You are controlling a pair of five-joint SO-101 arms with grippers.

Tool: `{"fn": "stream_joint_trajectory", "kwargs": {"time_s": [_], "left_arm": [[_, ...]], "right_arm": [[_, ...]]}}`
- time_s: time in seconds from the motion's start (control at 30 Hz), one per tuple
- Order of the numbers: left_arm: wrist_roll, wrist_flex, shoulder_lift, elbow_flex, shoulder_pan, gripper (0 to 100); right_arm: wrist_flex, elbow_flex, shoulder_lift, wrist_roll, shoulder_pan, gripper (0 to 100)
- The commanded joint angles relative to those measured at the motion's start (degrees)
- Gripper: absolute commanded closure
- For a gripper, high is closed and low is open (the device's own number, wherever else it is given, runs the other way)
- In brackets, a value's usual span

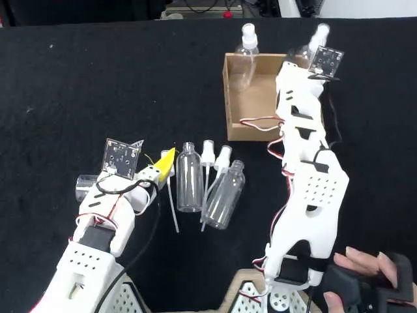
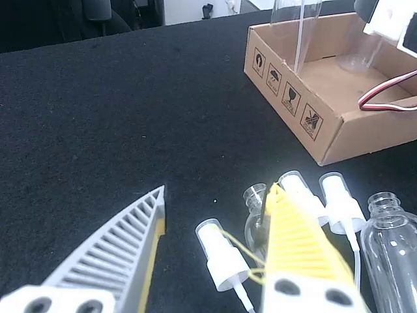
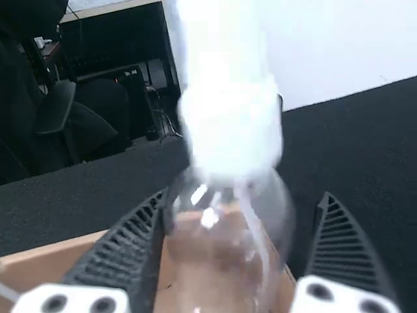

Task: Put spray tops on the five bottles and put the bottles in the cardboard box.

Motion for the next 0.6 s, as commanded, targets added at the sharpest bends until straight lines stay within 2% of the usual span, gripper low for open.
{"fn": "stream_joint_trajectory", "kwargs": {"time_s": [0.0,0.57], "left_arm": [[-0.4,-1.4,-0.6,-0.4,0.8,76],[-0.4,-1.4,-0.6,-0.4,0.8,76]], "right_arm": [[0.4,-1.2,-1.3,0.6,0.5,68.4],[0.4,5.5,-9.4,0.7,-2.3,68.1]]}}
